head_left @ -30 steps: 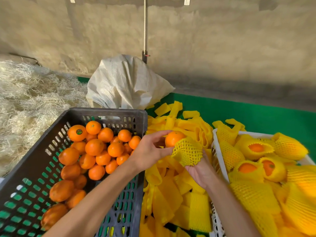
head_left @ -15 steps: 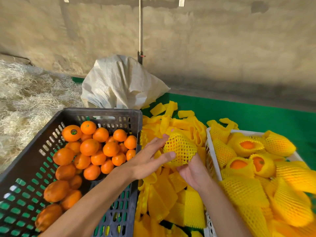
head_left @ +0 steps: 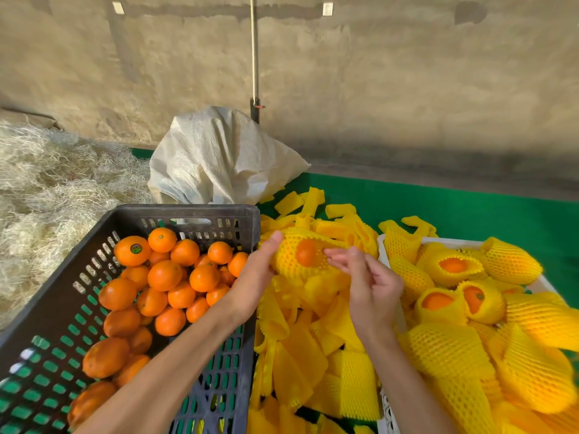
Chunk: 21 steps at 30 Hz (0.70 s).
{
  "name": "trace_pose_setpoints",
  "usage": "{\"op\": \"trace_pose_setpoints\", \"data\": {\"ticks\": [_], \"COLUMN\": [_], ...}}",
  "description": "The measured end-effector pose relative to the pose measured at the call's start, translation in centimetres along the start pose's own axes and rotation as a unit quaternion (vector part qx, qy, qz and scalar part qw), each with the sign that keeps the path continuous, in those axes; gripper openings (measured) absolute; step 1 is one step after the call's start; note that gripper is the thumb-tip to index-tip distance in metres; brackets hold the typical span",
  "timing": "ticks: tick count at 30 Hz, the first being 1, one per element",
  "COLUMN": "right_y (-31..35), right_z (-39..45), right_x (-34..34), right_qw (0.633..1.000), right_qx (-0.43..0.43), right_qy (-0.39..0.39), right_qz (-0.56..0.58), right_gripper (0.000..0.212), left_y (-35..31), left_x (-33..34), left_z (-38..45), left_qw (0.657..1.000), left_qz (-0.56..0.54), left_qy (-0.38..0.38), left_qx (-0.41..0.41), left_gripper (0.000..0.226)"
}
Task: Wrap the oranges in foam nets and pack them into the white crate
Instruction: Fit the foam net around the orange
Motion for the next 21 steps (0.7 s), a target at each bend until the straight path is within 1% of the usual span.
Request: {"op": "trace_pose_setpoints", "data": {"ticks": [2,3,5,6,7,8,9,10,12,14,17,21], "right_y": [1.0,1.1,0.6,0.1,0.0,0.0,0.0,0.2,0.7,1.3,1.4,1.2], "right_z": [0.2,0.2,-0.1,-0.5,-1.0,-1.4,-1.5,-1.4,-0.2,1.7,4.8,7.5], "right_x": [-0.8,-0.6,1.0,1.9,2.7,3.2,3.2,2.8,1.3,-1.2,-6.4,-13.6], "right_qw": [0.992,0.984,0.965,0.95,0.937,0.927,0.924,0.926,0.929,0.921,0.889,0.84], "right_qx": [-0.112,-0.145,-0.164,-0.172,-0.183,-0.195,-0.203,-0.202,-0.18,-0.161,-0.129,-0.08], "right_qy": [-0.008,0.011,0.091,0.141,0.181,0.202,0.203,0.191,0.141,0.072,-0.016,-0.091], "right_qz": [-0.059,-0.1,-0.185,-0.217,-0.238,-0.247,-0.251,-0.256,-0.292,-0.348,-0.438,-0.528], "right_gripper": [0.034,0.042,0.077,0.09,0.093,0.089,0.082,0.076,0.073,0.073,0.073,0.071], "left_y": [-0.5,-0.4,-0.5,-0.7,-1.0,-1.2,-1.1,-0.7,-0.6,-0.8,-1.1,-1.0], "left_x": [-0.3,-0.1,0.9,1.4,1.9,2.2,2.6,2.7,2.7,2.5,3.3,4.0], "left_z": [-0.1,-0.1,-0.3,-0.5,-0.8,-1.0,-1.3,-1.5,-2.0,-2.3,-2.9,-3.4], "left_qw": [1.0,1.0,0.999,0.998,0.996,0.994,0.993,0.993,0.993,0.99,0.986,0.984], "left_qz": [-0.025,-0.013,0.028,0.051,0.072,0.086,0.089,0.084,0.066,0.065,0.07,0.076], "left_qy": [-0.011,-0.006,0.001,-0.011,-0.024,-0.031,-0.033,-0.028,-0.013,-0.017,0.007,0.015], "left_qx": [0.013,0.014,0.02,0.028,0.041,0.061,0.073,0.077,0.098,0.125,0.154,0.162], "left_gripper": [0.059,0.057,0.045,0.032,0.021,0.018,0.022,0.029,0.044,0.048,0.047,0.042]}}
Point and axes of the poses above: each hand's wrist, its own z-axis towards the middle knuckle, its own x-axis out of the palm, y = z × x, the point moved 7 cm from there along z, towards the middle knuckle, and after that the axes turned 7 degrees about -y, right-handed, at the moved point
